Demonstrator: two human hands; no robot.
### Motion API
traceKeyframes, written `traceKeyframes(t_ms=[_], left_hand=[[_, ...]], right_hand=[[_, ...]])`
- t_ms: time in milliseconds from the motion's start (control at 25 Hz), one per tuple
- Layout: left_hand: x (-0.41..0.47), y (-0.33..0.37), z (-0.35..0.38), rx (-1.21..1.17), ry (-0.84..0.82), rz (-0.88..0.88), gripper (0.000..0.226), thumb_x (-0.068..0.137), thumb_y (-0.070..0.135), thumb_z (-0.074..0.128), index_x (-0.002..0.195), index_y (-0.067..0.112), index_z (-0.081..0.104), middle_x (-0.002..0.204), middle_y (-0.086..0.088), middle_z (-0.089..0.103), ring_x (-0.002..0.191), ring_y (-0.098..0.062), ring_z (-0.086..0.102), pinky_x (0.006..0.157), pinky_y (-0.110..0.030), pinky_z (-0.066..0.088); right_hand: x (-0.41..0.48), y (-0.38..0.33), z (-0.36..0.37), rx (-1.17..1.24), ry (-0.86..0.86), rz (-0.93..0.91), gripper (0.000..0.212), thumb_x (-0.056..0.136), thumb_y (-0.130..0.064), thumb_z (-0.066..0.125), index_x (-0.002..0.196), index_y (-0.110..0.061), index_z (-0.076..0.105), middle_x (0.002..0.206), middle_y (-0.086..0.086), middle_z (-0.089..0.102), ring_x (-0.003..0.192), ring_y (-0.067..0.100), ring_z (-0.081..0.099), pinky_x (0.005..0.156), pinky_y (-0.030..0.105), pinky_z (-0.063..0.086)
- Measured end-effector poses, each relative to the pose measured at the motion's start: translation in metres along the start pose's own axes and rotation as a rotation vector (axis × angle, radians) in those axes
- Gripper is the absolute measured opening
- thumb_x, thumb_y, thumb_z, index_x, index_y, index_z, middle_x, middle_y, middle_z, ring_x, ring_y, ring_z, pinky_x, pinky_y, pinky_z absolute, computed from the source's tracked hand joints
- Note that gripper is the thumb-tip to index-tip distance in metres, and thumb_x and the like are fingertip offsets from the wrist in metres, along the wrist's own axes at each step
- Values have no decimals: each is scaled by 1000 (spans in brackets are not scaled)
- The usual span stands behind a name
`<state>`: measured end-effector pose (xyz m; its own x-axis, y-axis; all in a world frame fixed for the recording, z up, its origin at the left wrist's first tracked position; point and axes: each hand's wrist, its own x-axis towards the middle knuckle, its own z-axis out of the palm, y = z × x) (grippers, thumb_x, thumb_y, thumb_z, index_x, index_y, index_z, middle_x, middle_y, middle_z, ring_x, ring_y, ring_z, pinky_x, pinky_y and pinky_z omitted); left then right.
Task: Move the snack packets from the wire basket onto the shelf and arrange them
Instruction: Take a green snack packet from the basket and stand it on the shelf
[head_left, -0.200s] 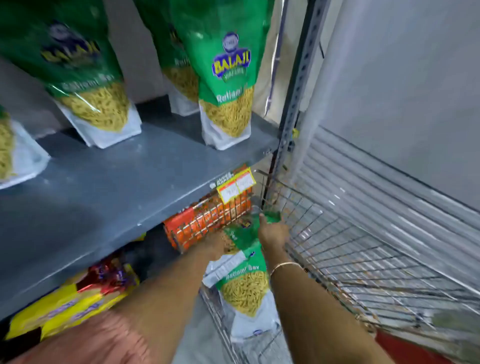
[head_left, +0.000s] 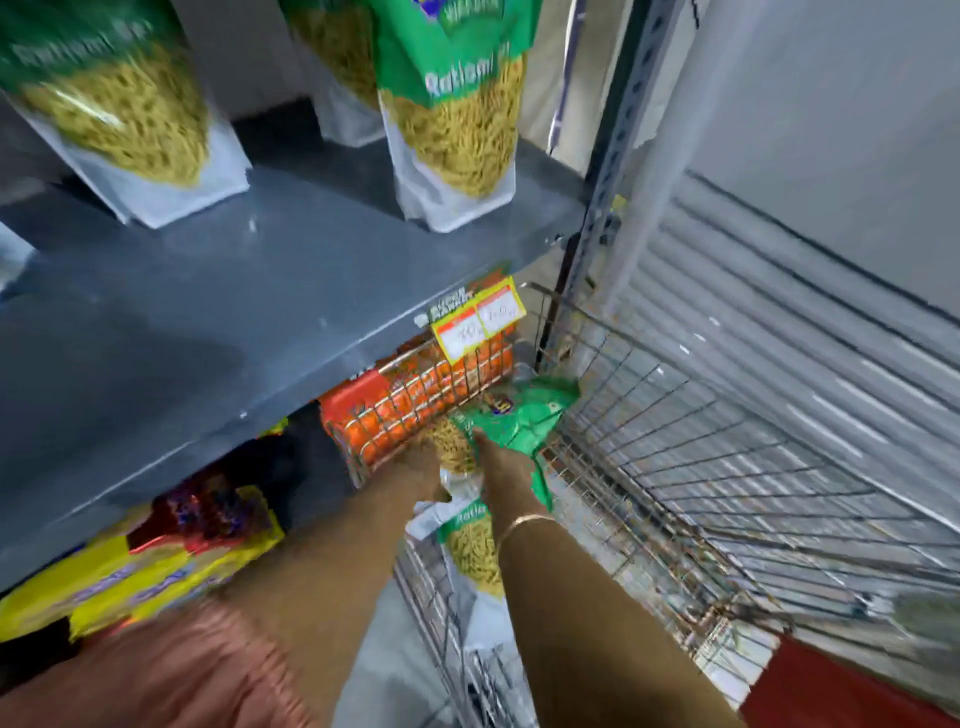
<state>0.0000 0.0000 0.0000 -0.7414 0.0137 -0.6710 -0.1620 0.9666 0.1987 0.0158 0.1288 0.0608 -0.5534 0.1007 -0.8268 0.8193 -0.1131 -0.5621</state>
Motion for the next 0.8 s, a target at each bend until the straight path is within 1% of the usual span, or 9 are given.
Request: traceKeyframes(t_ms=[80,120,240,360,440,520,640,720,800], left_hand=[[0,1,-10,-57,-75,4,102,57,49,79,140,8,37,147,-14,41,129,-32,44,111,-40,38],[-3,1,-18,-126,-116,-27,106,49,55,79,137,9,43,143,-14,46,125,-32,48,108,-39,41],[-17,7,-33,-216,-114,-103,80,76,52,62,132,-2,45,140,-25,45,124,-38,48,105,-42,44],[-24,19,-42,-250,74,-171,59,93,36,46,134,-5,39,141,-30,40,128,-42,43,105,-45,40],[-20,25,-41,-348,88,-168,58,95,32,43,138,-4,32,143,-31,38,129,-42,40,107,-45,38],[-14,37,-33,-454,13,-192,60,97,32,36,143,-5,21,149,-28,30,134,-38,35,110,-40,34],[-16,56,-30,-500,-108,-178,63,98,37,32,145,-4,22,153,-20,27,139,-31,32,112,-32,31],[-12,57,-27,-626,-245,-142,90,80,60,55,143,0,31,139,-21,51,127,-29,48,106,-34,38],[-12,53,-24,-663,-349,-126,110,59,71,65,143,7,34,100,-20,72,95,-18,68,84,-36,48]], right_hand=[[28,7,12,-17,128,-4,98,54,-60,76,127,-1,48,129,14,58,116,31,58,98,41,50],[33,8,14,-1,196,11,96,53,-52,81,126,0,48,127,16,59,115,32,59,98,41,50],[22,-1,9,-47,312,24,49,73,-12,73,114,6,55,121,22,62,111,32,61,90,35,49],[26,-6,-19,-1,255,27,11,75,5,66,83,4,59,110,24,64,97,29,63,85,31,49],[26,-10,-42,26,184,51,10,77,8,64,85,6,57,91,22,64,84,29,65,86,41,54],[23,-13,-66,16,104,68,11,85,7,55,77,1,50,71,13,52,65,20,54,76,37,52],[25,-6,-91,29,6,85,25,90,-1,50,68,-10,44,66,6,46,57,14,43,61,31,44],[35,0,-90,87,-48,46,17,88,-10,56,72,-11,52,62,1,57,52,11,54,51,24,49],[42,5,-86,146,-74,-13,21,76,-19,72,89,-5,62,74,3,70,54,11,65,48,21,56]])
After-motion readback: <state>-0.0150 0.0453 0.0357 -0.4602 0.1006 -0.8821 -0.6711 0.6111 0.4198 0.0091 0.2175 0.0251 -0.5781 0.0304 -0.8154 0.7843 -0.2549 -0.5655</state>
